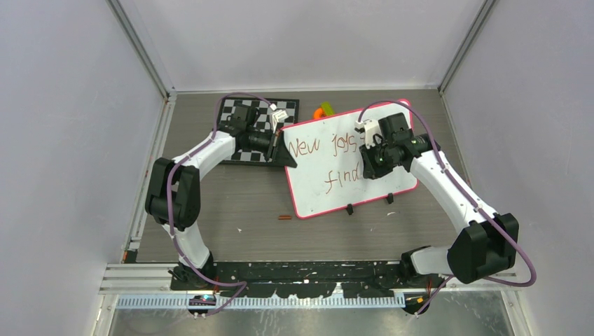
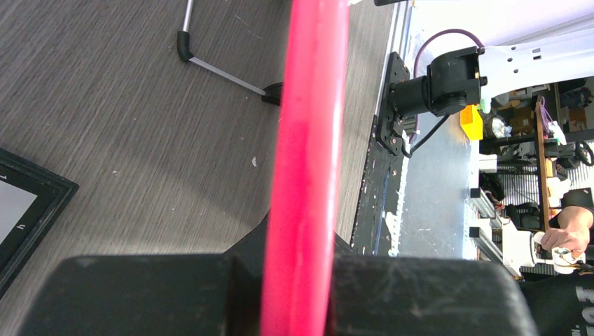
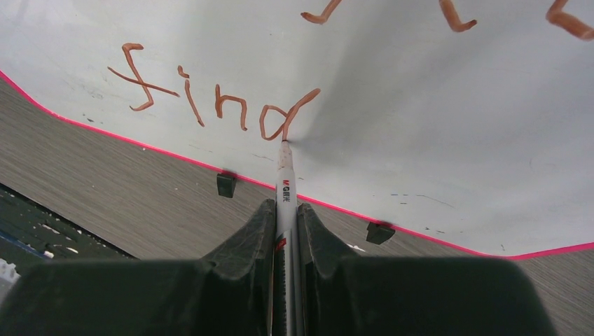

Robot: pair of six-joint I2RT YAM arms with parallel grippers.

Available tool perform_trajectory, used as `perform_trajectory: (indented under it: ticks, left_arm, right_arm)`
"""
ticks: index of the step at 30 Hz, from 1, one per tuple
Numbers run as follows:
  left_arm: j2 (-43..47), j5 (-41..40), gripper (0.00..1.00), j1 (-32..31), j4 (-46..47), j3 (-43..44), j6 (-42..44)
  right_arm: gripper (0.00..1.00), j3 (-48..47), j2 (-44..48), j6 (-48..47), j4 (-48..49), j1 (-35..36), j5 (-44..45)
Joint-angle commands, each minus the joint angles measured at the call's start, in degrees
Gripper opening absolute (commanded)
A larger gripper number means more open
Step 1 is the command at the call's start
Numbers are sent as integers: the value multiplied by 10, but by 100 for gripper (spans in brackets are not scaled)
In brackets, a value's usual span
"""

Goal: Write a sentence on the whiteboard

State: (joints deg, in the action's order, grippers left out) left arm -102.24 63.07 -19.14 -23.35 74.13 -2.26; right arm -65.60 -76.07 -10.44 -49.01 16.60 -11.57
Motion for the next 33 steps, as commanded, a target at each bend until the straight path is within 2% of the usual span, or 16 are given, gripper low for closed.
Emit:
perform_trajectory:
  ticks: [1, 7, 11, 18, 33]
  left_arm:
    - [-9, -60, 0, 2, -2, 15, -3]
    - [-6, -58, 0, 2, -4, 21, -1]
    - [-3, -56, 0, 1, -5, 25, 0]
    - [-6, -56, 0, 2, -3, 28, -3]
    - [-11, -57, 0, 1, 2, 28, -7]
  right_arm:
    - [0, -13, 10, -18, 6, -3, 11]
    - [0, -51, 26, -53, -53, -3, -31]
    - [0, -66, 36, -66, -76, -3, -24]
    - [0, -32, 35, -70, -36, -3, 23]
    - [0, 6, 11, -56, 44, -3, 56]
